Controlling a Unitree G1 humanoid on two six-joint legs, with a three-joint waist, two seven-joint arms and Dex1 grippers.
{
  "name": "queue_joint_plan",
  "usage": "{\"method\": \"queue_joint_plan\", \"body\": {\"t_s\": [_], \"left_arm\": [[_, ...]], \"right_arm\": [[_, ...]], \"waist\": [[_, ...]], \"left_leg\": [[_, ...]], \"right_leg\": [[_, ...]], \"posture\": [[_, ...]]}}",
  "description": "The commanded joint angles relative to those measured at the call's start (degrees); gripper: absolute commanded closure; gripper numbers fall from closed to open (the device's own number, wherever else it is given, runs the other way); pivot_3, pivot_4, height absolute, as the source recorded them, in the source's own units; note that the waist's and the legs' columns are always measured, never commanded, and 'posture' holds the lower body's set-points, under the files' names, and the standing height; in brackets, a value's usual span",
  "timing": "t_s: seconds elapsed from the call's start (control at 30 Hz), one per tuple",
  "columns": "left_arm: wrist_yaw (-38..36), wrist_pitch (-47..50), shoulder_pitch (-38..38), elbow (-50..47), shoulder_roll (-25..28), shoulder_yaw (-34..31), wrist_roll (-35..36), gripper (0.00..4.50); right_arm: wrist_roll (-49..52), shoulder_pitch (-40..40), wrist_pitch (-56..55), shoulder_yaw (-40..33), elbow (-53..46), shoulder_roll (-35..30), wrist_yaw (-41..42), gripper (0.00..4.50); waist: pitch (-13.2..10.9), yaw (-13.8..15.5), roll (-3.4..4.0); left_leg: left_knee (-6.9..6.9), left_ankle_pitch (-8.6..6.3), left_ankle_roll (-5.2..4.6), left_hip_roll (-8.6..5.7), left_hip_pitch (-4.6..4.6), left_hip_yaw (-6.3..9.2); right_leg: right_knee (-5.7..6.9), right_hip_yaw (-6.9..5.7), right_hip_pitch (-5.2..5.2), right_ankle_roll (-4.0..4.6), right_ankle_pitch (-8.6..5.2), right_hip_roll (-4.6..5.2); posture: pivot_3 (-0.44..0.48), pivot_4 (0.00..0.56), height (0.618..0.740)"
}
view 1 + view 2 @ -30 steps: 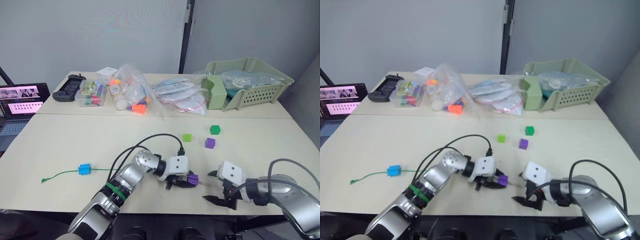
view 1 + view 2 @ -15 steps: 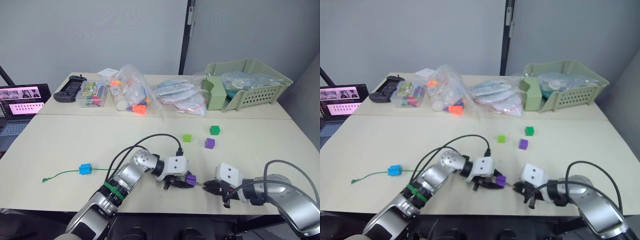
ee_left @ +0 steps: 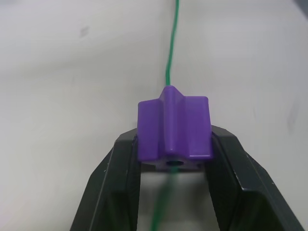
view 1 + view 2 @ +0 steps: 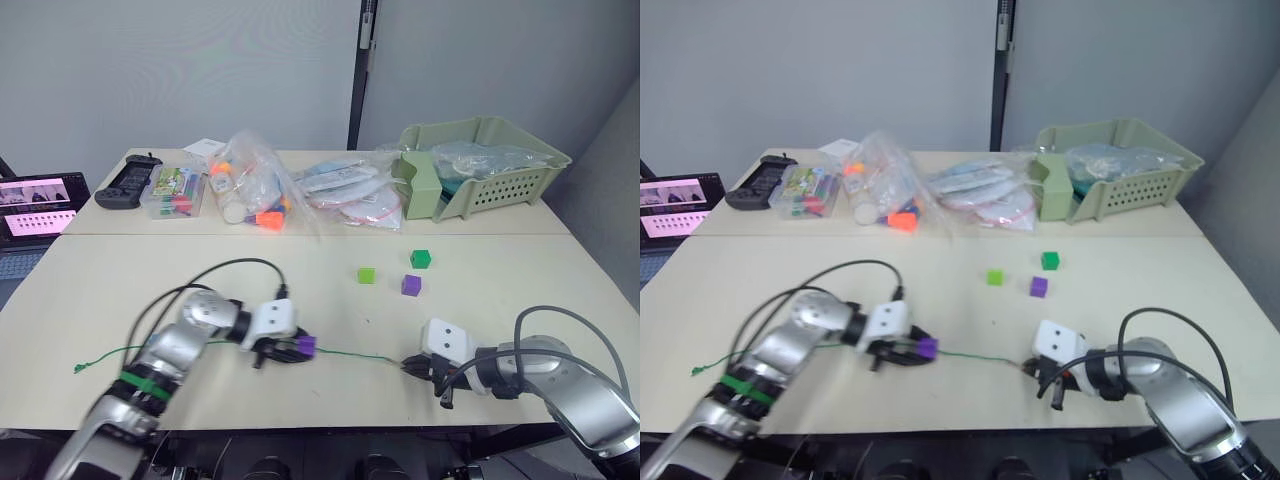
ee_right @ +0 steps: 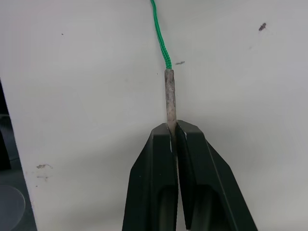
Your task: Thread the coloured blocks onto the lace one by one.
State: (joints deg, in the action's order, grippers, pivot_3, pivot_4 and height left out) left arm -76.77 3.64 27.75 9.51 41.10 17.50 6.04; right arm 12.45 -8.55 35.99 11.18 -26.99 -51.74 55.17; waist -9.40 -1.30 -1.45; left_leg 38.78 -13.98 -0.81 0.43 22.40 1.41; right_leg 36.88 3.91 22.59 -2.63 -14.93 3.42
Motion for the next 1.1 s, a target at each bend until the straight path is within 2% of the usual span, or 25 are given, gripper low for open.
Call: {"method": "queue_joint_plan", "body": {"t_s": [0.03, 0.13, 0.3, 0.47, 0.63, 0.67, 0.73, 0.9, 0.93, 1.03, 1.1], "left_arm": [[-3.5, -3.0, -3.8, 2.8, 7.7, -4.0, 0.1, 3.14], [-5.4, -8.0, -6.6, 9.0, 14.7, -7.4, -0.4, 3.14], [-7.5, -14.6, -7.1, 17.6, 20.4, -9.2, -1.2, 3.14], [-8.5, -18.8, -6.0, 22.7, 22.1, -9.9, -1.3, 3.14], [-9.4, -14.7, -5.9, 17.6, 19.2, -12.1, 3.8, 3.14], [-9.9, -13.8, -6.1, 16.9, 19.1, -12.3, 4.2, 2.35], [-10.8, -12.2, -6.2, 15.6, 19.4, -12.5, 4.7, 1.89], [-11.8, -7.2, -3.3, 9.8, 19.6, -13.4, 5.9, 0.26], [-12.4, -5.9, -2.4, 8.6, 19.8, -13.2, 6.2, 0.04], [-13.3, -1.5, 2.4, 4.4, 18.6, -12.4, 7.4, 0.04], [-12.0, 2.6, 4.1, -1.1, 15.5, -11.1, 8.7, 0.04]], "right_arm": [[0.3, -2.7, 3.2, 0.8, -3.4, -0.6, 0.4, 4.5], [-0.1, -4.7, 4.4, 1.9, -3.3, -0.3, 0.2, 4.5], [-0.4, -6.3, 4.2, 2.9, -2.3, -0.2, 0.6, 4.5], [-0.4, -7.4, 4.0, 3.8, -2.1, -0.1, 1.3, 4.5], [-0.5, -8.1, 4.3, 4.5, -2.0, 0.4, 1.2, 4.5], [-0.4, -8.1, 4.3, 4.6, -2.1, 0.5, 1.2, 4.5], [-0.4, -8.1, 4.4, 4.7, -2.4, 0.5, 1.2, 4.5], [-0.1, -8.4, 5.0, 4.8, -2.7, 0.5, 1.3, 4.5], [0.0, -8.5, 5.1, 4.9, -2.8, 0.5, 1.3, 4.5], [0.0, -9.4, 5.5, 5.4, -2.8, 0.9, 1.2, 4.5], [-0.1, -10.4, 6.0, 6.1, -2.6, 1.4, 1.0, 4.5]], "waist": [[0.0, -0.2, 0.0], [0.0, -0.4, 0.0], [0.0, -1.0, 0.01], [0.0, -1.2, 0.02], [0.0, -1.0, 0.02], [0.0, -1.0, 0.02], [0.0, -0.8, 0.02], [0.0, 0.0, -0.01], [0.0, 0.2, -0.02], [0.0, 0.6, -0.03], [0.0, 0.7, -0.02]], "left_leg": [[-0.02, 0.0, 0.0, 0.05, 0.0, -0.03], [-0.04, -0.01, 0.0, 0.13, -0.02, -0.06], [-0.18, -0.01, 0.0, 0.28, -0.01, -0.21], [-0.21, -0.01, 0.0, 0.35, 0.08, -0.33], [-0.21, -0.01, 0.0, 0.36, 0.11, -0.37], [-0.2, -0.01, 0.0, 0.35, 0.17, -0.37], [-0.13, -0.01, 0.0, 0.34, 0.31, -0.33], [0.03, -0.01, 0.0, 0.29, 0.58, -0.26], [0.04, -0.01, 0.0, 0.29, 0.61, -0.25], [0.11, -0.01, 0.0, 0.29, 0.67, -0.27], [0.15, -0.01, 0.0, 0.27, 0.73, -0.33]], "right_leg": [[0.0, 0.0, 0.01, 0.02, -0.01, -0.01], [0.05, -0.03, 0.06, 0.13, -0.07, -0.01], [0.23, -0.03, 0.35, 0.34, -0.15, -0.09], [0.29, -0.03, 0.53, 0.39, -0.13, -0.15], [0.3, -0.02, 0.55, 0.39, -0.13, -0.14], [0.29, -0.02, 0.58, 0.39, -0.13, -0.14], [0.29, -0.03, 0.65, 0.38, -0.13, -0.13], [0.28, -0.08, 0.79, 0.35, -0.11, -0.1], [0.28, -0.09, 0.8, 0.35, -0.11, -0.1], [0.28, -0.14, 0.82, 0.33, -0.1, -0.12], [0.28, -0.18, 0.81, 0.33, -0.1, -0.13]], "posture": [[0.0, 0.15, 0.74], [0.0, 0.15, 0.74], [0.0, 0.15, 0.74], [0.0, 0.15, 0.74], [0.0, 0.15, 0.74], [0.0, 0.15, 0.74], [0.0, 0.15, 0.74], [0.0, 0.15, 0.74], [0.0, 0.15, 0.74], [0.0, 0.15, 0.74], [0.0, 0.15, 0.74]]}}
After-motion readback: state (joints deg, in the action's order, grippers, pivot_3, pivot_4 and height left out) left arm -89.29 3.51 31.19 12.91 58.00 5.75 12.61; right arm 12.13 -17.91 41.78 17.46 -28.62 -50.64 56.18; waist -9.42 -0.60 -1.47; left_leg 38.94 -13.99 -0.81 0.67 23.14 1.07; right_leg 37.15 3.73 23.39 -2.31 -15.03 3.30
